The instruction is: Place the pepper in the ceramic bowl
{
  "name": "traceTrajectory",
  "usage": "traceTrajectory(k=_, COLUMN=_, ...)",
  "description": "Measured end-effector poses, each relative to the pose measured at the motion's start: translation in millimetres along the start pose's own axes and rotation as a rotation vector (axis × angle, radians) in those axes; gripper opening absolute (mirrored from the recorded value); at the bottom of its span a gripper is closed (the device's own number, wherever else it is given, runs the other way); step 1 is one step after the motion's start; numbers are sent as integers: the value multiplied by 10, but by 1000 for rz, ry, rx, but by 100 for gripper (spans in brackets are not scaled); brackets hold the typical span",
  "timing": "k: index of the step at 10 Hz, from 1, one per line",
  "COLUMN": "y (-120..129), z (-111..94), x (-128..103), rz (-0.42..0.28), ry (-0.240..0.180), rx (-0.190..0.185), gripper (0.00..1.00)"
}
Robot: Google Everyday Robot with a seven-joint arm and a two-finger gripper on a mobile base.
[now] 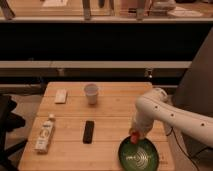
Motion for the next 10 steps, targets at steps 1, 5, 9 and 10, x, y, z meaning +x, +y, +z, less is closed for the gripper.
traceTrajectory(k=1, y=9, z=1, x=-2, rz=0, ry=-1, rx=2, gripper=40)
traceTrajectory(k=5, y=61, z=-16, x=-20, rz=3, ry=-4, rx=6, gripper=41)
traceTrajectory(k=9, y=123, z=10, x=-45, rz=2, ry=-8, rx=3, gripper=75)
traceTrajectory(k=10, y=130, z=7, x=-51, rz=2, ry=-8, rx=4, gripper=78)
